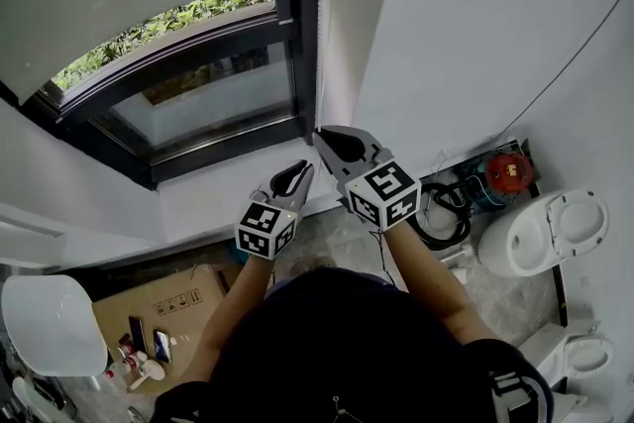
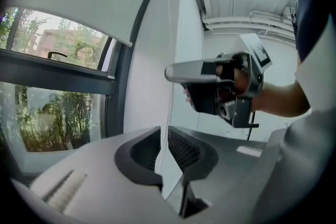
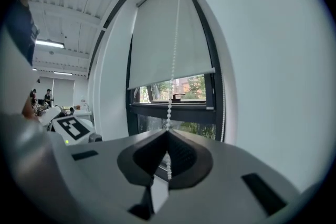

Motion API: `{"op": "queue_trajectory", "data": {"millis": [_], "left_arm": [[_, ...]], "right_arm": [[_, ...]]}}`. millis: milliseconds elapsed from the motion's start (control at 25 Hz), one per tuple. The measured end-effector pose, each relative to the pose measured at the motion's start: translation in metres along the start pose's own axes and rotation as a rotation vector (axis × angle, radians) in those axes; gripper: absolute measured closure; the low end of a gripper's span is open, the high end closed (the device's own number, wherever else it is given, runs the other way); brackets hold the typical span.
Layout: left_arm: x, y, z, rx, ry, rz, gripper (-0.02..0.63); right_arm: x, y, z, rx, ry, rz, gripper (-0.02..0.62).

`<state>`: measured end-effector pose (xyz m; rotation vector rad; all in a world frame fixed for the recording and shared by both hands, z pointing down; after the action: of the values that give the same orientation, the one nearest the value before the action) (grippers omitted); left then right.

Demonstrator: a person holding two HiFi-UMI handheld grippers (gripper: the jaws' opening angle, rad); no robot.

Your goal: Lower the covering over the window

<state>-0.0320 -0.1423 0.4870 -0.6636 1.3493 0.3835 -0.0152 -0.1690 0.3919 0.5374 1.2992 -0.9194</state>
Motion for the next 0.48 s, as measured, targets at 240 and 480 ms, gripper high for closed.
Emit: {"op": "queue_trajectory", "data": {"millis": [240,480], "left_arm": [[0.014,0.010,-0.011,0.038,-0.004,0.019,0.571],[0.034,0.011,-0.008,0.023,-0.027,0.060,0.569]], "right_arm": [[-0.047,-0.001,0.010,-0.024,-0.034,-0.103,0.583],[-0.085,-0.003,0.011,-0.030,-0.066,-0.170,0.583]]}}
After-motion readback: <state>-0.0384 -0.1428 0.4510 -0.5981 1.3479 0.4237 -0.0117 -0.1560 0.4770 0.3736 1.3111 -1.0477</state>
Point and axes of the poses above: the fingertips, and each gripper's own axes: y backward along the fingers, z to its right, x out of its top, the point moved 1 cm from there along y, backward along the fingers, and after that the axes turned 12 degrees about -y, right-handed, at the moved point
